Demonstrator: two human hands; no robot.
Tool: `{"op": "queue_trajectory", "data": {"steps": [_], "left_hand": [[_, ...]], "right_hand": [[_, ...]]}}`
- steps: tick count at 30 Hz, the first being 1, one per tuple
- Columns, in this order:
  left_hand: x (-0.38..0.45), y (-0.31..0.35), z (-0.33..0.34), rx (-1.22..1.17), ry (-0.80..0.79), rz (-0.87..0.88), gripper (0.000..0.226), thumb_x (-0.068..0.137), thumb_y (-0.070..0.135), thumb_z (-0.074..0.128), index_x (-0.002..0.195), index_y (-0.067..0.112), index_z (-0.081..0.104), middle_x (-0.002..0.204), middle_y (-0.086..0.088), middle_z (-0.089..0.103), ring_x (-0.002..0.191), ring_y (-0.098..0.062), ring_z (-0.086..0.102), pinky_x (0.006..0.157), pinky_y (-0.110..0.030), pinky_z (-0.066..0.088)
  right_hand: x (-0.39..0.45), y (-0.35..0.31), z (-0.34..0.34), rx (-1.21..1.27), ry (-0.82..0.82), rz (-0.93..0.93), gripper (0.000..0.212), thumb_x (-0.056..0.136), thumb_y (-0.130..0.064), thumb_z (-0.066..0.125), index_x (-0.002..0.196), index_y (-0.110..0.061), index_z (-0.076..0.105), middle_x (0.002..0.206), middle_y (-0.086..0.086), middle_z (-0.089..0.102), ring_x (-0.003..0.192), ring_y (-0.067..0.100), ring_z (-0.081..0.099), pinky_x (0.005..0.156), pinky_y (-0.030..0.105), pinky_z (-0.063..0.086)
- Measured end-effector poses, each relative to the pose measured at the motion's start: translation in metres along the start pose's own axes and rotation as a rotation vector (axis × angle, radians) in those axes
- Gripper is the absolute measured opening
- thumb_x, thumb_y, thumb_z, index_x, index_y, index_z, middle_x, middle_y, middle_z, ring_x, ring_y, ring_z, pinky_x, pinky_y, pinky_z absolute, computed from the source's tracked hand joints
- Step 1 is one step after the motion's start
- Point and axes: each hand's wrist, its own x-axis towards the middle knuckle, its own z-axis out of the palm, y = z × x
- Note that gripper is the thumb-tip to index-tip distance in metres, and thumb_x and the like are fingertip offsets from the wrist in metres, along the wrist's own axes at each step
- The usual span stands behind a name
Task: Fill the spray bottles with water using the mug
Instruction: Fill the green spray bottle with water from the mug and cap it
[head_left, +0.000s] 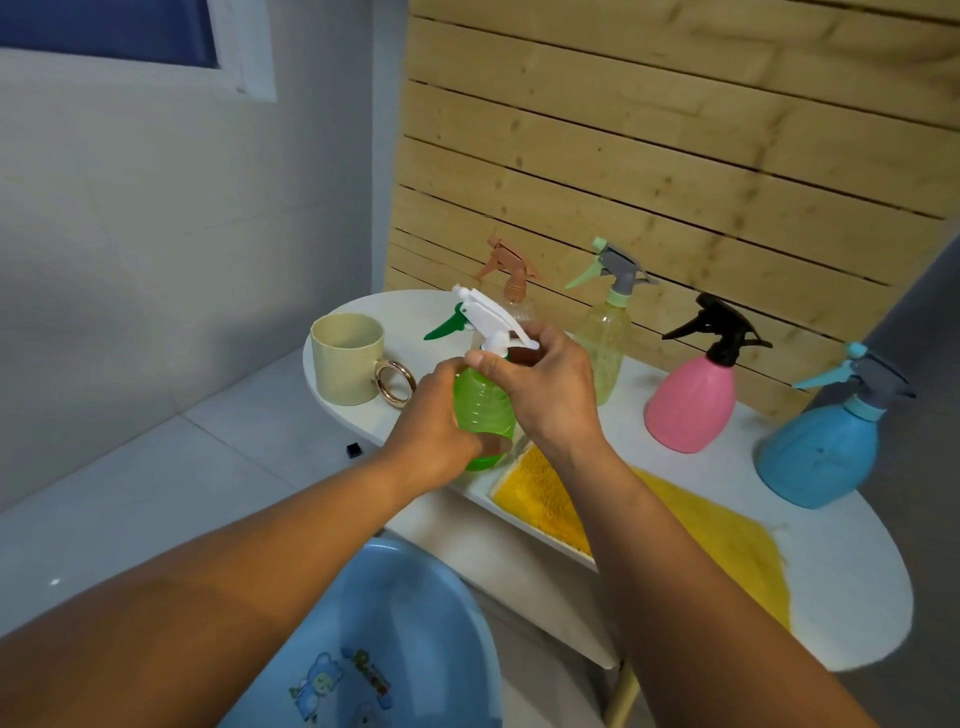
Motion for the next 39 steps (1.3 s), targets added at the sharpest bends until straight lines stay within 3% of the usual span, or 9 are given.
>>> {"op": "queue_trajectory", "data": {"steps": [5, 9, 13, 20, 23, 27, 34, 37, 39], "left_hand": [[-0.003, 0.016, 0.009, 0.319, 0.04, -0.038, 0.107, 0.069, 0.065, 0.086, 0.152, 0.032, 0.027, 0.12, 0.002, 0.032, 0.132, -0.026, 0.039, 0.102, -0.04, 0.042], [-0.001, 0.019, 0.002, 0.243, -0.094, -0.015, 0.092, 0.078, 0.032, 0.084, 0.152, 0.029, 0.028, 0.136, 0.001, 0.04, 0.137, -0.024, 0.039, 0.106, -0.031, 0.042], [0.006, 0.021, -0.015, 0.15, -0.207, 0.032, 0.069, 0.081, 0.005, 0.083, 0.135, 0.028, 0.046, 0.109, 0.009, 0.065, 0.094, -0.003, 0.064, 0.069, -0.007, 0.048], [0.009, 0.024, -0.009, 0.444, -0.034, -0.014, 0.104, 0.061, 0.069, 0.089, 0.146, 0.031, 0.044, 0.125, -0.004, 0.042, 0.123, -0.026, 0.044, 0.108, -0.044, 0.045], [0.008, 0.023, -0.004, 0.291, -0.107, -0.007, 0.087, 0.071, 0.053, 0.085, 0.143, 0.031, 0.041, 0.131, 0.001, 0.048, 0.125, -0.016, 0.048, 0.106, -0.038, 0.049], [0.008, 0.018, -0.014, 0.169, -0.206, 0.008, 0.07, 0.078, 0.019, 0.089, 0.135, 0.028, 0.049, 0.115, 0.008, 0.068, 0.101, -0.004, 0.065, 0.075, -0.014, 0.05], [0.003, 0.018, 0.003, 0.445, 0.029, -0.087, 0.108, 0.065, 0.073, 0.082, 0.15, 0.028, 0.034, 0.132, -0.005, 0.04, 0.135, -0.027, 0.038, 0.111, -0.046, 0.043], [0.005, 0.02, -0.002, 0.299, -0.117, -0.049, 0.094, 0.069, 0.05, 0.085, 0.147, 0.03, 0.036, 0.132, -0.004, 0.049, 0.134, -0.022, 0.045, 0.109, -0.036, 0.046], [0.006, 0.018, -0.008, 0.16, -0.201, -0.032, 0.075, 0.077, 0.022, 0.087, 0.137, 0.027, 0.042, 0.117, 0.001, 0.063, 0.111, -0.012, 0.063, 0.086, -0.015, 0.053]], "right_hand": [[-0.002, -0.003, -0.004, -0.072, 0.021, 0.027, 0.039, 0.066, -0.049, 0.089, 0.092, -0.025, 0.073, 0.076, -0.006, 0.073, 0.074, 0.013, 0.071, 0.072, 0.041, 0.06], [-0.001, -0.003, -0.008, -0.069, 0.006, 0.041, 0.039, 0.064, -0.048, 0.091, 0.09, -0.023, 0.074, 0.075, -0.004, 0.074, 0.074, 0.017, 0.072, 0.071, 0.045, 0.06], [0.0, -0.004, -0.01, -0.07, -0.013, 0.057, 0.04, 0.065, -0.047, 0.091, 0.093, -0.023, 0.076, 0.077, -0.004, 0.075, 0.073, 0.016, 0.073, 0.07, 0.044, 0.061], [-0.001, -0.005, -0.009, -0.08, -0.031, 0.052, 0.047, 0.063, -0.053, 0.09, 0.097, -0.024, 0.074, 0.08, -0.006, 0.074, 0.077, 0.014, 0.072, 0.065, 0.036, 0.061], [0.0, -0.003, -0.009, -0.065, -0.026, 0.051, 0.043, 0.064, -0.05, 0.091, 0.095, -0.024, 0.075, 0.08, -0.006, 0.074, 0.076, 0.013, 0.072, 0.071, 0.039, 0.061], [-0.001, -0.001, -0.006, -0.049, -0.005, 0.049, 0.046, 0.063, -0.052, 0.09, 0.097, -0.024, 0.075, 0.08, -0.006, 0.075, 0.076, 0.014, 0.072, 0.072, 0.044, 0.061], [-0.002, -0.001, -0.005, -0.041, -0.019, 0.045, 0.047, 0.063, -0.052, 0.091, 0.096, -0.023, 0.075, 0.083, -0.007, 0.075, 0.079, 0.011, 0.072, 0.075, 0.036, 0.061], [0.003, 0.002, -0.01, 0.011, -0.069, 0.042, 0.041, 0.063, -0.044, 0.093, 0.092, -0.02, 0.077, 0.08, -0.003, 0.077, 0.075, 0.013, 0.073, 0.072, 0.036, 0.061], [0.005, 0.003, -0.012, 0.035, -0.088, 0.035, 0.039, 0.064, -0.042, 0.094, 0.091, -0.02, 0.078, 0.08, -0.003, 0.077, 0.076, 0.015, 0.074, 0.073, 0.037, 0.061]]}}
